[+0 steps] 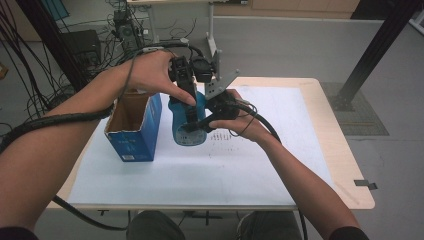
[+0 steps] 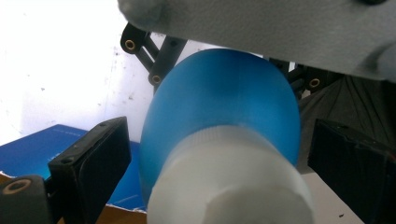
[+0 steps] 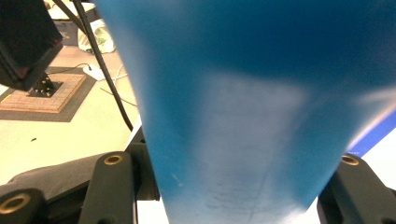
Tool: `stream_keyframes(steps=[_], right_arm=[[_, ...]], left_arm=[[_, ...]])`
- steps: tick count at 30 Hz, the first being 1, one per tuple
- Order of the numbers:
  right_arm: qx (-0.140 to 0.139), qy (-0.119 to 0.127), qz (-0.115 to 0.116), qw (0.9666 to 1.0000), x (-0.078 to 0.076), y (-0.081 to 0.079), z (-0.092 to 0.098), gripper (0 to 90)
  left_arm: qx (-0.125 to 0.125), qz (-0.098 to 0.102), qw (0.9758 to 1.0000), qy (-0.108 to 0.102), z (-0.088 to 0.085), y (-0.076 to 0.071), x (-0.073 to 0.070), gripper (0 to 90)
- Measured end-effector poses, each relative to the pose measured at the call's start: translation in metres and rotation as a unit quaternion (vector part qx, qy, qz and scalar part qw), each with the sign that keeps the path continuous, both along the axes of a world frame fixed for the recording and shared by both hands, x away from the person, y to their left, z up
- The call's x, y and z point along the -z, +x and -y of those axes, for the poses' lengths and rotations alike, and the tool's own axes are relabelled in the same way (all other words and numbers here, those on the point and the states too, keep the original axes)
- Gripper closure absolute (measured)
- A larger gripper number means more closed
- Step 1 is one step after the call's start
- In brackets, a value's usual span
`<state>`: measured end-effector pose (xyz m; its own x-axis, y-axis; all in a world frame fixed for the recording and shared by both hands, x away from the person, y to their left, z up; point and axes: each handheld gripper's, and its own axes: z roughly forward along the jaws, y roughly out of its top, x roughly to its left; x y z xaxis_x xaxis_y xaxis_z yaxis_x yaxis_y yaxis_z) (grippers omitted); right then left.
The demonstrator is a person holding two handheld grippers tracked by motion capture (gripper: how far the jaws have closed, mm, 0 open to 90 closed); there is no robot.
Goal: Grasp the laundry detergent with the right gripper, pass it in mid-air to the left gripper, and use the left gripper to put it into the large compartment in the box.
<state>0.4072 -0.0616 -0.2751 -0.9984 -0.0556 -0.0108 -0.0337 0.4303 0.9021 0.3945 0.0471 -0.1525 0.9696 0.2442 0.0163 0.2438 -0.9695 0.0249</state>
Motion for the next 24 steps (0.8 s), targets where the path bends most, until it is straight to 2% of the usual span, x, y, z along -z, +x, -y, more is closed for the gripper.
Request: stream_keyframes(steps=[2,3,7,12,13,17,24], right_arm=[[-0.001,0.001,-0.006,1.0,-0.0002,-0.0007,-0.0002,43.7],[0.002,0.0,0.008,1.0,0.0002,0.001,-0.0006,43.7],[-0.001,0.0,0.003,1.0,0.0002,0.0002,-0.0006,43.7],[0.002,-0.001,0.007,1.0,0.0002,0.0001,-0.0004,43.6],[0.003,-0.001,-0.001,1.0,-0.0002,-0.0013,0.0,43.6],[0.002,0.0,0.0,1.0,-0.0004,-0.0013,0.0007,43.6],[0.003,-0.002,0.017,0.9999,0.0009,0.0001,0.0,43.6]], left_arm=[[0.001,0.001,1.0,0.0,-0.0001,0.0001,-0.0002,6.6],[0.0,0.002,1.0,-0.001,-0.0002,0.0,-0.0001,6.7],[0.001,0.004,1.0,0.002,-0.0003,0.0005,0.0005,7.8],[0.002,0.009,0.9999,0.004,-0.0002,0.0007,0.0012,13.4],[0.003,0.011,0.9999,0.004,-0.0003,0.0011,0.0011,14.3],[0.001,0.015,0.9999,0.005,-0.0009,0.0021,0.0017,19.5],[0.003,0.021,0.9997,0.008,-0.0004,0.0024,0.0023,24.7]])
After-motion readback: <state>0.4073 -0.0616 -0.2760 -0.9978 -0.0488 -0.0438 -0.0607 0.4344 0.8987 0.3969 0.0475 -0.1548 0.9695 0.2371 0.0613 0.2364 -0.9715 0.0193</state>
